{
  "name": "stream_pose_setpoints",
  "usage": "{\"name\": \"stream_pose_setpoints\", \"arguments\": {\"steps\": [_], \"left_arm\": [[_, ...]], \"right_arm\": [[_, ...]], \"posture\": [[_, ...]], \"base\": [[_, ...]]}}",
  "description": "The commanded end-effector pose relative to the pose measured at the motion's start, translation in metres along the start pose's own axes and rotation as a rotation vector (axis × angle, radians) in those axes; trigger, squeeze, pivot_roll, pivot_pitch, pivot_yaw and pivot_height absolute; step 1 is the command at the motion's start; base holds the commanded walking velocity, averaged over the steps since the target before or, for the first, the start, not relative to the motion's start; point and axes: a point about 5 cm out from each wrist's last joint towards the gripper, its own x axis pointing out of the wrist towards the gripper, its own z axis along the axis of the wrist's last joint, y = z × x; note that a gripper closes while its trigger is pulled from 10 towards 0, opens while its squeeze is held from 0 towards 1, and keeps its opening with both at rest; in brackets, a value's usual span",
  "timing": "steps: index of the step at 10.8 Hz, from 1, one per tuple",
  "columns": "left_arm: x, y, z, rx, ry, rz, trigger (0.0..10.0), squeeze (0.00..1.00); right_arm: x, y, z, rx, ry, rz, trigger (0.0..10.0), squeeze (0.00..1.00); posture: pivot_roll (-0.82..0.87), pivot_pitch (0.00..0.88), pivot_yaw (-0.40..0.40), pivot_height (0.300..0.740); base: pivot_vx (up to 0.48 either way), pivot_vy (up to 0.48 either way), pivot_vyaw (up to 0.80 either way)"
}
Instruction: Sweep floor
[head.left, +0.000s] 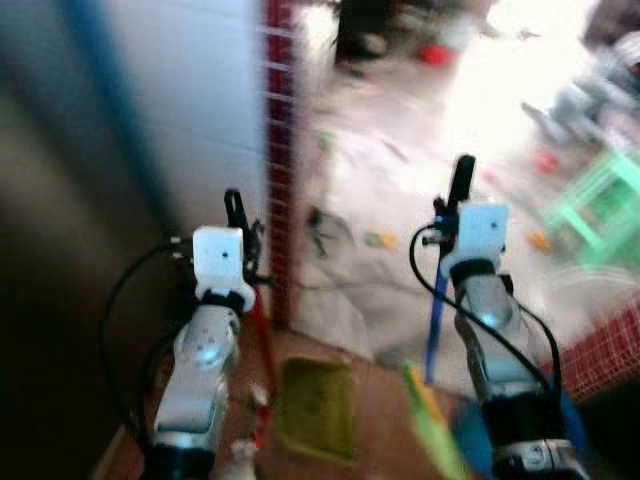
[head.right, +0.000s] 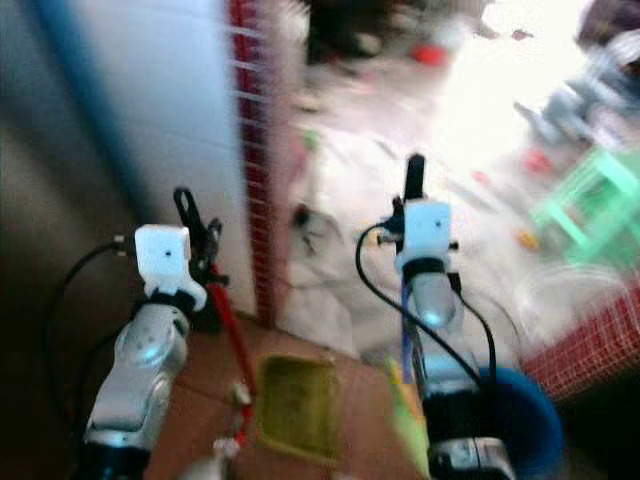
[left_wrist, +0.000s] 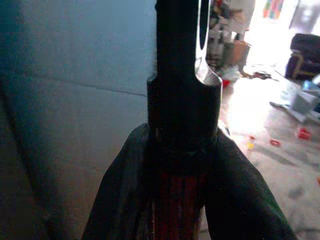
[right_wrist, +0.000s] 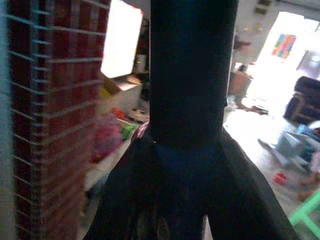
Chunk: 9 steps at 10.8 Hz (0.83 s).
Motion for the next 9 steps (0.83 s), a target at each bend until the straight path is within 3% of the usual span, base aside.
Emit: {"name": "stream_pose_setpoints", "arguments": {"steps": [1, 4, 9], "left_arm": [[0.004, 0.002, 0.015, 0.042, -0.072, 0.004, 10.0, 0.00], [0.006, -0.002, 0.017, 0.032, -0.088, -0.009, 10.0, 0.00], [0.019, -0.015, 0.009, 0.095, -0.100, -0.069, 10.0, 0.00]], "right_arm": [[0.005, 0.005, 0.016, 0.022, -0.082, 0.011, 10.0, 0.00], [0.007, 0.005, 0.018, 0.017, -0.091, 0.009, 10.0, 0.00], [0.009, 0.003, 0.017, 0.030, -0.084, -0.001, 10.0, 0.00]], "posture": [[0.00, 0.000, -0.070, 0.740], [0.00, 0.000, -0.069, 0.740], [-0.02, 0.003, -0.061, 0.740]], "base": [[0.480, 0.000, 0.00], [0.000, 0.000, 0.00], [0.000, 0.000, 0.00]]}}
